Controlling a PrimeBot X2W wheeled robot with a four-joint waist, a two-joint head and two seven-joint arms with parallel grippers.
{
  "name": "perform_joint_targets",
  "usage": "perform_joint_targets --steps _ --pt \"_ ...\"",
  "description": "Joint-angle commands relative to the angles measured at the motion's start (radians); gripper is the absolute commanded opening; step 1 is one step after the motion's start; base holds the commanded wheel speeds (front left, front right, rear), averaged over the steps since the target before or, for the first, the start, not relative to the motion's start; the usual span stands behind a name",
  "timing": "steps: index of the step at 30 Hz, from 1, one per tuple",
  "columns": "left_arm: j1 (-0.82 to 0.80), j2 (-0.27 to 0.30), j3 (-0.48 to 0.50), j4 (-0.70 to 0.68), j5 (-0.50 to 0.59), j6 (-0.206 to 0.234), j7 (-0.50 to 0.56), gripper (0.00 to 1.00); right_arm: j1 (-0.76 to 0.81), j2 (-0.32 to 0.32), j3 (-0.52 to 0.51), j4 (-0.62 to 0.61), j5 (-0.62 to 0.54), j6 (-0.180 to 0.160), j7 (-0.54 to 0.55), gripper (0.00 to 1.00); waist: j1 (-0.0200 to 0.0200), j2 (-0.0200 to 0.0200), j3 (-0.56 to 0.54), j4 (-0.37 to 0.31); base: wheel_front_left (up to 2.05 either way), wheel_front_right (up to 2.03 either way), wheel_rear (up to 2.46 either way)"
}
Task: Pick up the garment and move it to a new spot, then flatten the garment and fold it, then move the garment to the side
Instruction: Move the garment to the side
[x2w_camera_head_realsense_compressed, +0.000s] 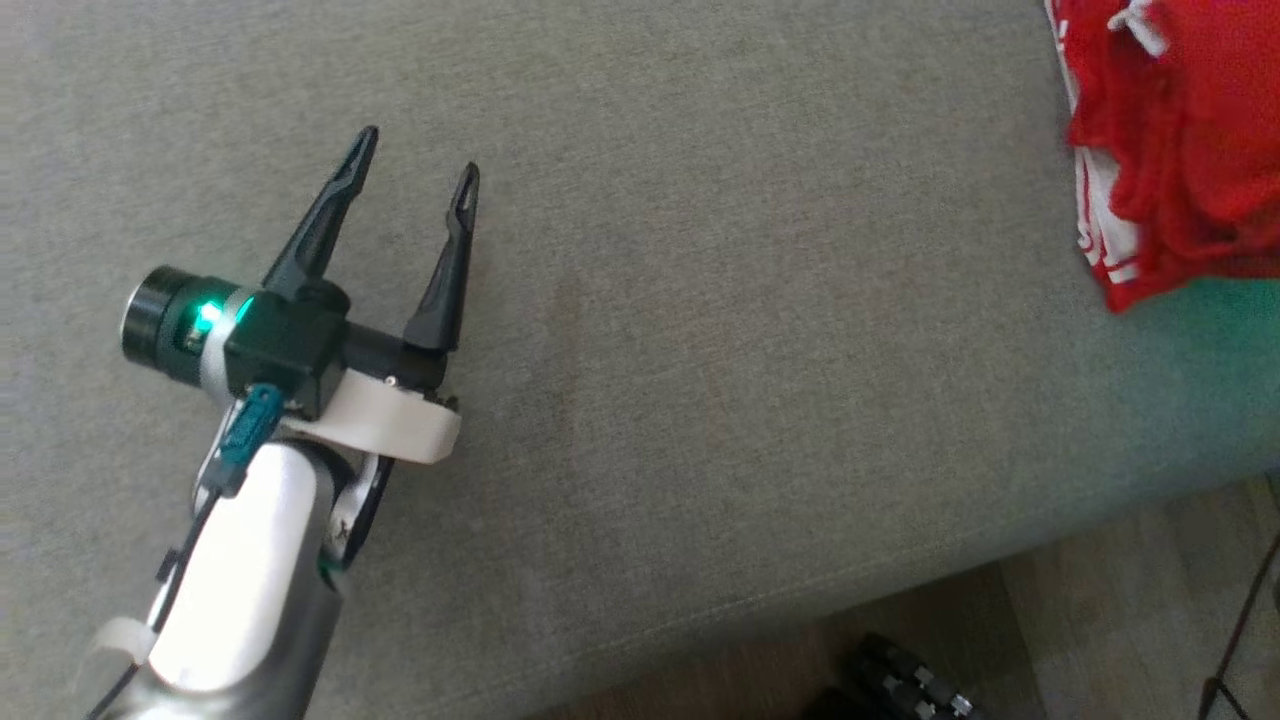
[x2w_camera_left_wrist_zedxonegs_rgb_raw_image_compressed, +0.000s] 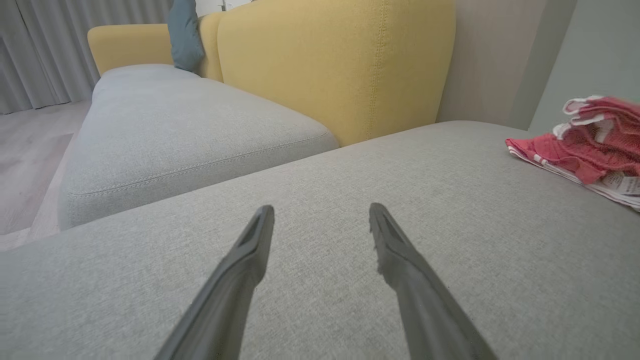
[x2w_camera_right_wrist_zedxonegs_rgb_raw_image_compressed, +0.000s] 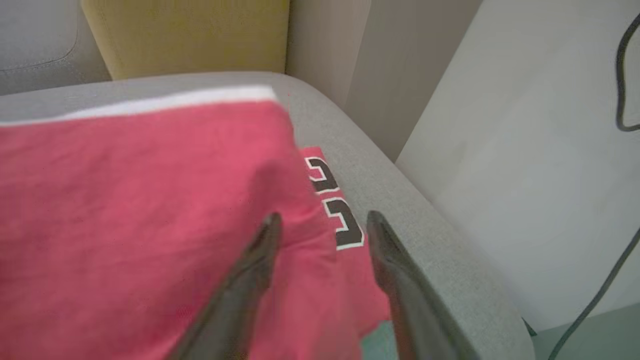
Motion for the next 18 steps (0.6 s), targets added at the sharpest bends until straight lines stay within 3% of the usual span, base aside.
perform_joint_targets --steps 1,6,13,18 --pt "-0.029 0.012 0.021 -0.031 0.006 -0.001 -0.007 1.0 0.003 -0.015 0.002 -0.032 -0.01 0.007 -0.016 1.0 -0.0001 0.0 -0.008 0.009 0.0 0.0 0.0" --pt "-0.018 -0.01 0.011 -0.005 -0.007 0.006 -0.022 1.0 0.055 -0.003 -0.026 -0.067 -0.056 0.007 -0.086 1.0 -0.0001 0.0 -0.043 0.052 0.0 0.0 0.0" --pt "0.038 -0.036 0.021 0.034 -0.037 0.033 -0.034 1.0 0.183 0.057 0.054 -0.232 -0.061 0.007 -0.187 1.0 -0.0001 0.0 -0.129 0.108 0.0 0.0 0.0" --pt "0.091 -0.047 0.041 0.051 -0.056 0.06 -0.037 1.0 0.288 0.125 0.142 -0.382 -0.059 0.007 -0.184 1.0 -0.0001 0.0 -0.193 0.154 0.0 0.0 0.0"
